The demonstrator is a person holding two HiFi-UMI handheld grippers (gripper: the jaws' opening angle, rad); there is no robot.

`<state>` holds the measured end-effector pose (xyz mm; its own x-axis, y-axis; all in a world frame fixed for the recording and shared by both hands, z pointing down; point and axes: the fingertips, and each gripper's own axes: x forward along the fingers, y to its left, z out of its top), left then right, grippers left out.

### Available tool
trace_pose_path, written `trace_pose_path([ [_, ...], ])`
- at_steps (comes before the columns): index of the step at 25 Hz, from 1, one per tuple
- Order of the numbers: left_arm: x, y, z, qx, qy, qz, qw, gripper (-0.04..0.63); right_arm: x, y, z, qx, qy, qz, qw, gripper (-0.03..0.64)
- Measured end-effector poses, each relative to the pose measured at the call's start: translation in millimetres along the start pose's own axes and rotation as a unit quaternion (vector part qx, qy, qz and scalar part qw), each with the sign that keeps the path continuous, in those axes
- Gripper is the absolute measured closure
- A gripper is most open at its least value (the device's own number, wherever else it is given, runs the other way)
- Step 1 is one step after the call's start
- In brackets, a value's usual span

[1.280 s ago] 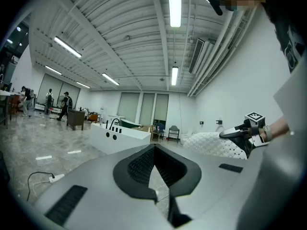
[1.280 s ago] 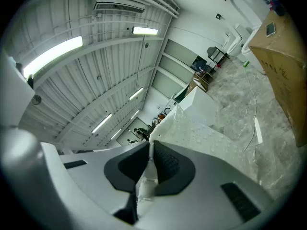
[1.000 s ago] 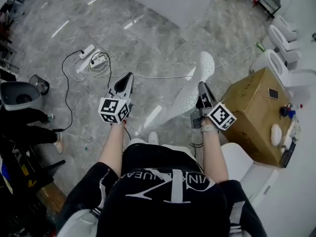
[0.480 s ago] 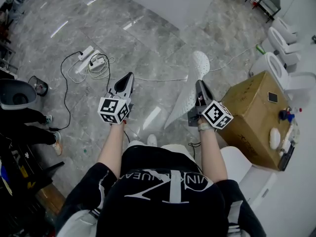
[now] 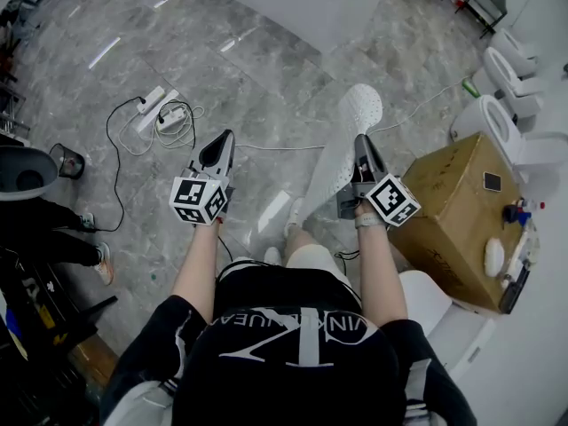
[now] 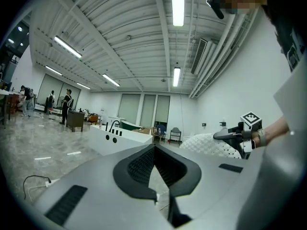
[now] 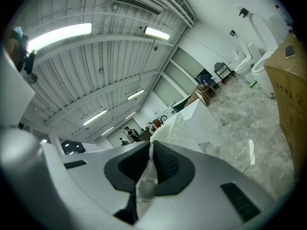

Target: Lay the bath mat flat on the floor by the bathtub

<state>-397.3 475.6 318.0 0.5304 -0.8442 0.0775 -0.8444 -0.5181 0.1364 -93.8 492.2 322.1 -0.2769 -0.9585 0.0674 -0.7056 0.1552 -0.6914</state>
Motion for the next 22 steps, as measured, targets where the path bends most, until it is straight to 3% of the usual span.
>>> trace_pose_path([
  [9,99,27,6,-0.003,0.007,0.003,1.0000,0.581,75,-46,21,0.016,0.016,-0.009,1.000,0.577],
  [22,245,39,22,-0.001,0.026,-0.009,0.9996,0.581,167,-113,83,0.024,0.025,-0.022,0.999,0.577],
])
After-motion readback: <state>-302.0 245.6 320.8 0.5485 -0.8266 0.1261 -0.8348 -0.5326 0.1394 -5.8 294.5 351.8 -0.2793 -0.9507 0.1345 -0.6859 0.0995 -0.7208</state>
